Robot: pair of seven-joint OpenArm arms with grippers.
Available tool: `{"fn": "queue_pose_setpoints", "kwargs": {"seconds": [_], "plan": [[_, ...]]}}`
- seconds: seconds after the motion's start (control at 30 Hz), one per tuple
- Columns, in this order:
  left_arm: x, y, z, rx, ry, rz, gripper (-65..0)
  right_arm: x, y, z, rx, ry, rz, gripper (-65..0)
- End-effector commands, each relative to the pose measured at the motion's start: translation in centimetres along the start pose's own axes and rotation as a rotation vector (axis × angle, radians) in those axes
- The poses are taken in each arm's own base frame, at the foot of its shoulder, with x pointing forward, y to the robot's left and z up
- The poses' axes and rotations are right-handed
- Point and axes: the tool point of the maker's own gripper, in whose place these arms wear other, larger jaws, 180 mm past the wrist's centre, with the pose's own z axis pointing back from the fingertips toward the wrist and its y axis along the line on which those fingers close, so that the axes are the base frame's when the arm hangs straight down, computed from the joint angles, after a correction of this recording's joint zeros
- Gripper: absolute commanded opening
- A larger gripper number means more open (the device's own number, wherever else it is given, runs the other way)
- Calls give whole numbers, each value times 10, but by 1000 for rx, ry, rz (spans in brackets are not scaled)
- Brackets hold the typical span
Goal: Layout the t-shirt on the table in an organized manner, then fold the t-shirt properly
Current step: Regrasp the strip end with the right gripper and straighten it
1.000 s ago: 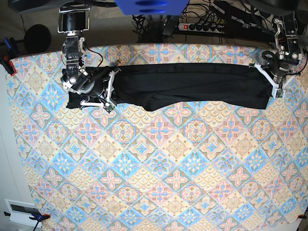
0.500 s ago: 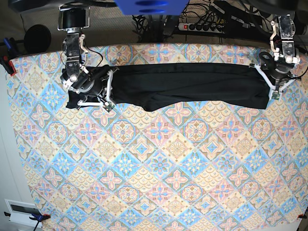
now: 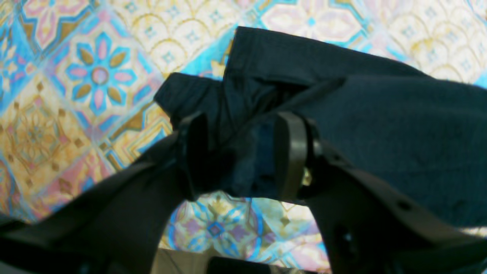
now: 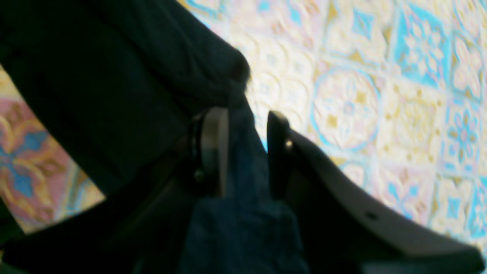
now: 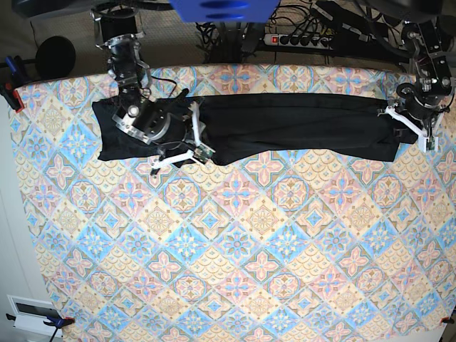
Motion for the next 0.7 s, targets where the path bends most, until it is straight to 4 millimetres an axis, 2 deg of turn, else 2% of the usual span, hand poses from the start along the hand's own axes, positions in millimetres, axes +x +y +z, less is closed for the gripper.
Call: {"fn": "queue_pose_setpoints", "kwargs": {"seconds": [0.0, 0.13, 0.33, 0.43, 0.53, 0.67], "plan": [[8, 3, 4, 8, -26, -11, -368, 23, -16, 1, -30, -64, 15, -482], [7, 2, 3, 6, -25, -7, -368, 24, -25, -16, -18, -46, -6, -471], [7, 2, 3, 6, -25, -7, -368, 18, -35, -30, -4, -12, -22, -394], [7, 2, 3, 6, -25, -7, -368, 15, -38, -36, 4, 3, -31, -396], [7, 2, 3, 5, -25, -8, -368, 18, -33, -42, 28, -8, -64, -396], [7, 2, 3, 4, -26, -7, -369, 12, -19, -51, 93, -14, -123, -396]]}}
